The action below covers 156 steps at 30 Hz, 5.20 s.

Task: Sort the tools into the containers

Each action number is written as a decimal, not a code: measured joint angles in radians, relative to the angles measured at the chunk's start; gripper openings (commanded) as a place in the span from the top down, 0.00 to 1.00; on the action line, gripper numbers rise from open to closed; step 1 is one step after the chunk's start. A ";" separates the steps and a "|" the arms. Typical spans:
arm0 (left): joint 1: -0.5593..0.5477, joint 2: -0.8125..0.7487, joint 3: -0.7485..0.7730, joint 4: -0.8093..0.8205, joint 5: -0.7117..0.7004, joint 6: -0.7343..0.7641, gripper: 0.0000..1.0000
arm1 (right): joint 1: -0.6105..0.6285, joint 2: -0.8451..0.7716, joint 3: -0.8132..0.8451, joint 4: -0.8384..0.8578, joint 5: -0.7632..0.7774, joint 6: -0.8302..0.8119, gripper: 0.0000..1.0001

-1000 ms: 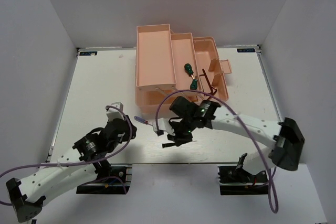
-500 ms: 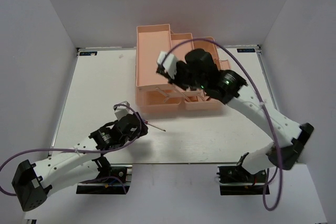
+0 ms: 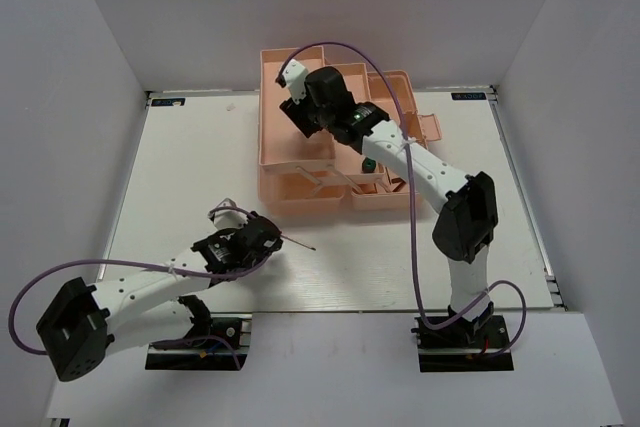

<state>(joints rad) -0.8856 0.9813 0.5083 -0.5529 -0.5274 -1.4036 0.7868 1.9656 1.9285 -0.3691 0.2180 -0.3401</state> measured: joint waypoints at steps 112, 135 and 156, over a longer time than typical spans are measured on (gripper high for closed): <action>-0.018 -0.003 0.540 -0.253 -0.042 0.507 1.00 | -0.490 -0.939 -0.864 -0.054 -0.488 0.372 0.49; 0.306 0.871 1.462 -0.011 -0.031 0.933 0.62 | -0.485 -0.906 -1.044 -0.165 -1.020 -0.196 0.26; 0.339 -0.123 0.619 -0.082 -0.029 0.861 0.80 | -0.006 -0.350 -0.635 -0.018 -0.739 -0.405 0.37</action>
<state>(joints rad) -0.5468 0.8581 1.1275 -0.6353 -0.5568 -0.5426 0.7811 1.6154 1.2934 -0.3874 -0.5209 -0.7452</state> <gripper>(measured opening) 0.133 0.630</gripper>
